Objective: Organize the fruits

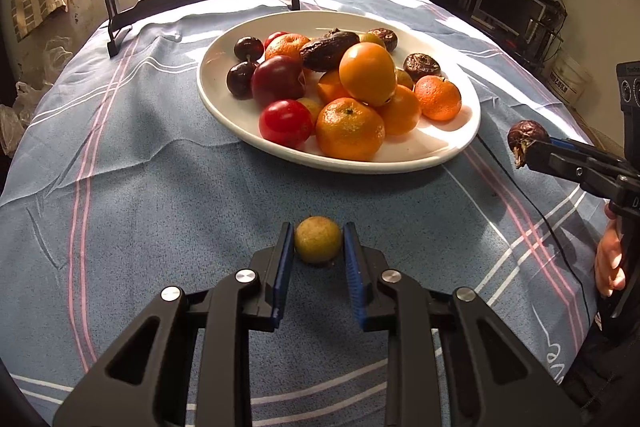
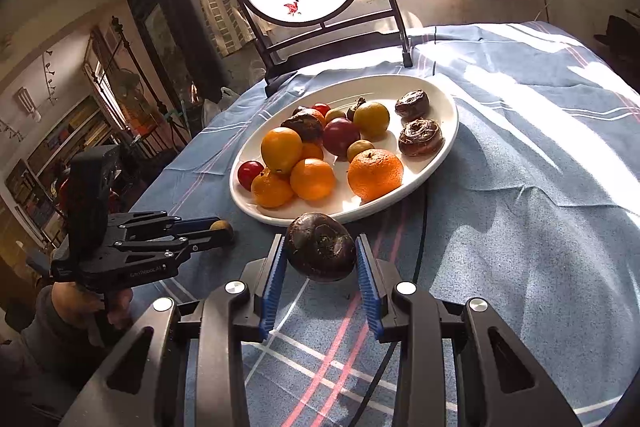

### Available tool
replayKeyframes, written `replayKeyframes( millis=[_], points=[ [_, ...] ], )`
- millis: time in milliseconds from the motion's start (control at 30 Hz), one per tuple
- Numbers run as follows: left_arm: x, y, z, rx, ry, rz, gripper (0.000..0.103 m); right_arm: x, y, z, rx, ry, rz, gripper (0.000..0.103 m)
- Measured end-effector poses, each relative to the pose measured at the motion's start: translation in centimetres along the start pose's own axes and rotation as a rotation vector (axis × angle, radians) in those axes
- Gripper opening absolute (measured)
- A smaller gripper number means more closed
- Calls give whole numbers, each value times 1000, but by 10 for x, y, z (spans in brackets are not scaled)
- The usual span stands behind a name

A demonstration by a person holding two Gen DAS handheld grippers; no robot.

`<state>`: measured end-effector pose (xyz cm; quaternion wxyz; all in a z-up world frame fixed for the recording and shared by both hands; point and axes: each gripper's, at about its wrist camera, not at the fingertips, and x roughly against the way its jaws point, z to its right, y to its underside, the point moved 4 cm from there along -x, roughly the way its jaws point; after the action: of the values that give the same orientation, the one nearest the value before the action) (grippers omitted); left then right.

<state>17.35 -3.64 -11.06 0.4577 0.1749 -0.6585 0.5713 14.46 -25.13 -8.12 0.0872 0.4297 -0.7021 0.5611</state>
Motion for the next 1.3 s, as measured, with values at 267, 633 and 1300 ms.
replayKeyframes(
  millis=[267, 633, 1300],
  points=[
    [3, 1, 6, -29, 2, 14, 24, 0, 0, 0, -3, -5, 2, 35],
    [39, 9, 11, -3, 29, 124, 24, 6, 1, 0, -4, -18, 29, 35],
    [48, 23, 27, -23, 58, 158, 24, 15, 0, -6, 17, -65, 62, 35]
  ],
)
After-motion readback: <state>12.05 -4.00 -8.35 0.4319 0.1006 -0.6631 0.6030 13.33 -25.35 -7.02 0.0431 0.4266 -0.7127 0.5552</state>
